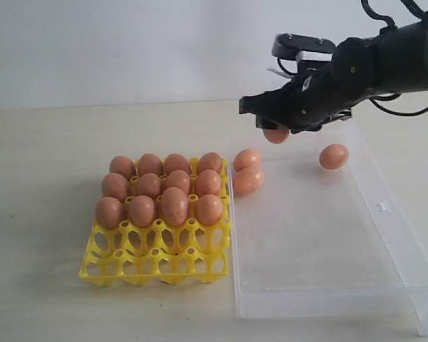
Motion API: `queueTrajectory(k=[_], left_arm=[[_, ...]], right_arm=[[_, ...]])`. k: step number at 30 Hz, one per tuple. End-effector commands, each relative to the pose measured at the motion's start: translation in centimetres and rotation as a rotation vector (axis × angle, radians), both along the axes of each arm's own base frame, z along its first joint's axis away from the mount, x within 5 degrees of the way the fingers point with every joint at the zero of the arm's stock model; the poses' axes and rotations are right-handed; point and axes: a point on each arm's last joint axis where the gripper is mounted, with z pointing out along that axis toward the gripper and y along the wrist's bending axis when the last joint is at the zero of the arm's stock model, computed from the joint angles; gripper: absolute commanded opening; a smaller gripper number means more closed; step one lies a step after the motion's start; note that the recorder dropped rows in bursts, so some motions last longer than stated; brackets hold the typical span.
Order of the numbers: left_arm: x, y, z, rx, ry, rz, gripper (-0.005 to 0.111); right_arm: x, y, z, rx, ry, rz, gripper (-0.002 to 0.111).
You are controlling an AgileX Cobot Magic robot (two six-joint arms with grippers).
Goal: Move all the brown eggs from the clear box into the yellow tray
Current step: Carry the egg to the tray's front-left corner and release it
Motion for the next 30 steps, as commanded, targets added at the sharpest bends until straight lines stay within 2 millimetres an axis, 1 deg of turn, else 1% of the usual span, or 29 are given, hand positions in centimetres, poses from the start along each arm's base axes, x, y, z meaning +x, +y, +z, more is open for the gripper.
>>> queueTrajectory(k=[1,4,6,7,9,12,15,20,24,27,30], left_arm=[[0.0,0.0,0.2,-0.013,-0.019,0.004,0.0],[0.0,0.0,0.2,-0.01,-0.019,0.003,0.0],[0.0,0.0,0.2,-0.01,-0.019,0.003,0.0],[0.0,0.0,0.2,-0.01,-0.019,0.003,0.0],[0.0,0.0,0.2,-0.01,-0.019,0.003,0.0],[0.0,0.0,0.2,-0.013,-0.019,0.004,0.0],[0.0,0.0,0.2,-0.013,-0.019,0.004,0.0],[0.0,0.0,0.2,-0.011,-0.019,0.003,0.0],[0.0,0.0,0.2,-0.011,-0.019,0.003,0.0],[0.0,0.0,0.2,-0.013,-0.019,0.004,0.0],[0.0,0.0,0.2,-0.013,-0.019,0.004,0.0]], right_arm=[[-4.7,3.7,1.4,0.022,-0.306,0.213,0.0],[-7.9,6.3,0.7,0.116,-0.426,0.349,0.0],[-9.8,8.2,0.4,0.194,-0.499,0.49,0.0],[-10.4,9.0,0.2,0.217,-0.518,0.551,0.0],[-11.1,10.4,-0.6,0.282,-0.513,0.602,0.0],[-11.2,12.0,-2.3,0.311,-0.455,0.623,0.0],[-11.6,13.6,-3.4,0.338,-0.402,0.66,0.0],[-12.3,15.6,-5.2,0.35,-0.357,0.698,0.0],[-12.1,16.6,-6.2,0.383,-0.307,0.684,0.0],[-11.9,16.9,-6.7,0.397,-0.285,0.673,0.0],[-11.7,17.2,-6.7,0.403,-0.287,0.672,0.0]])
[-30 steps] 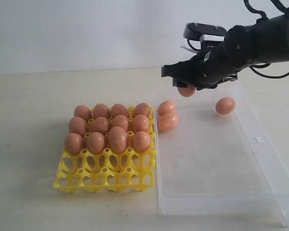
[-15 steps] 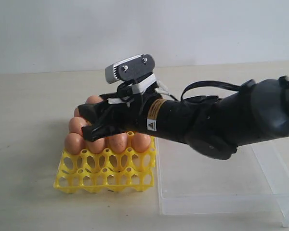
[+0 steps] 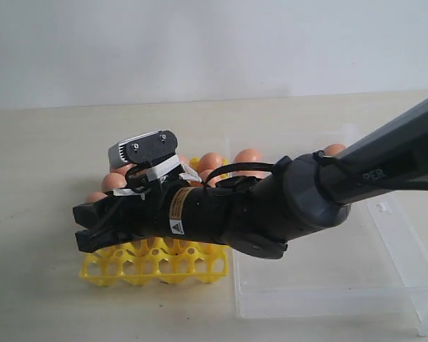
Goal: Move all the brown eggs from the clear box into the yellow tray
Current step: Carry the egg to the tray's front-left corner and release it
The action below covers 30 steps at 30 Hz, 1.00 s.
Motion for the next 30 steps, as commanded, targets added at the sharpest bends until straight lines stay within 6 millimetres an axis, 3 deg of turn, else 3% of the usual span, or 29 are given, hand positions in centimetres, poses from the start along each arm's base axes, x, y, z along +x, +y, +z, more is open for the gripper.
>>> queueTrajectory(k=[1,10,14,16,21,26,28,30], left_arm=[[0.0,0.0,0.2,-0.013,-0.019,0.004,0.0],[0.0,0.0,0.2,-0.013,-0.019,0.004,0.0],[0.0,0.0,0.2,-0.013,-0.019,0.004,0.0],[0.0,0.0,0.2,-0.013,-0.019,0.004,0.0],[0.0,0.0,0.2,-0.013,-0.019,0.004,0.0],[0.0,0.0,0.2,-0.013,-0.019,0.004,0.0],[0.0,0.0,0.2,-0.013,-0.019,0.004,0.0],[0.0,0.0,0.2,-0.013,-0.019,0.004,0.0]], right_arm=[[0.3,0.6,0.1,0.031,0.002,0.011,0.0],[0.7,1.3,-0.5,0.053,0.047,0.005,0.0],[0.4,1.4,-1.0,0.038,0.064,0.041,0.006],[0.4,1.4,-1.0,0.04,0.067,0.045,0.013],[0.5,1.4,-0.9,0.054,0.081,0.019,0.053],[0.5,1.4,-0.9,0.054,0.081,0.019,0.057],[0.5,1.4,0.1,0.086,0.095,0.008,0.057],[0.6,1.1,3.1,0.139,0.095,-0.011,0.057]])
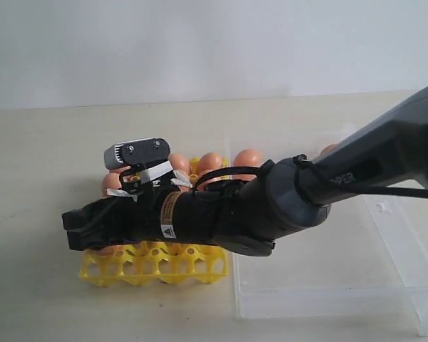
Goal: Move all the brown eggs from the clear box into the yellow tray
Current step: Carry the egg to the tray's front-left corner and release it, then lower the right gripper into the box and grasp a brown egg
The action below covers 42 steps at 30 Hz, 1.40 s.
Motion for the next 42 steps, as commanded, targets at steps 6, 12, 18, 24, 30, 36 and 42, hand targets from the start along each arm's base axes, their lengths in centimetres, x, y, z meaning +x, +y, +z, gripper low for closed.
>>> queueTrajectory(k=[6,12,18,24,30,36,42], left_arm=[[0.0,0.0,0.2,-0.013,-0.019,0.004,0.0],[0.0,0.0,0.2,-0.013,-0.019,0.004,0.0],[0.0,0.0,0.2,-0.013,-0.019,0.004,0.0],[0.0,0.0,0.2,-0.013,-0.019,0.004,0.0],[0.0,0.0,0.2,-0.013,-0.019,0.004,0.0],[0.0,0.0,0.2,-0.011,-0.019,0.003,0.0],[0.0,0.0,0.2,-0.011,-0.019,0.003,0.0]], right_arm=[[-0.1,-3.9,11.1,-0.182,-0.049,-0.228,0.057],[-0.2,-10.4,12.1,-0.668,0.072,-0.404,0.057],[2.8,-14.5,11.8,-0.69,0.131,-0.542,0.057],[6.8,-17.2,10.0,-0.427,0.257,-0.764,0.057],[8.5,-17.4,6.2,-0.16,0.563,-0.966,0.057],[8.9,-17.0,4.2,-0.092,0.646,-1.008,0.057],[8.8,-16.9,3.3,-0.095,0.707,-1.037,0.057]])
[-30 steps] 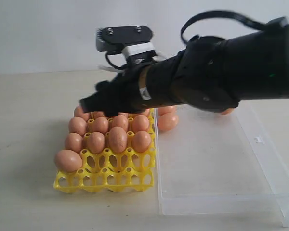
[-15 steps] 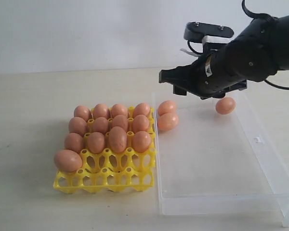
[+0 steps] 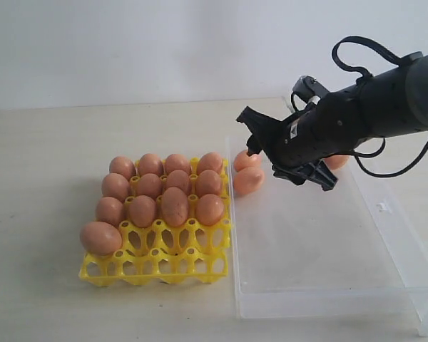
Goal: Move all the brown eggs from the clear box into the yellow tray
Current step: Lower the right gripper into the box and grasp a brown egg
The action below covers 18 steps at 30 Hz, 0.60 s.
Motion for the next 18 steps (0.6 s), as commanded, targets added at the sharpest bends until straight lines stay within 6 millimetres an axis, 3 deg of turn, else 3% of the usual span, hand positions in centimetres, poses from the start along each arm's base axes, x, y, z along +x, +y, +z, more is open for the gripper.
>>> queueTrajectory(k=[1,8,18], left_arm=[[0.0,0.0,0.2,-0.011,-0.019,0.003,0.0],[0.0,0.0,0.2,-0.011,-0.019,0.003,0.0],[0.0,0.0,0.2,-0.011,-0.019,0.003,0.0]], right_arm=[[0.2,-0.2,-0.6,0.01,0.021,-0.023,0.057],[0.0,0.6,-2.6,0.017,0.056,-0.026,0.057],[1.9,1.5,-3.6,0.033,0.048,-0.039,0.056]])
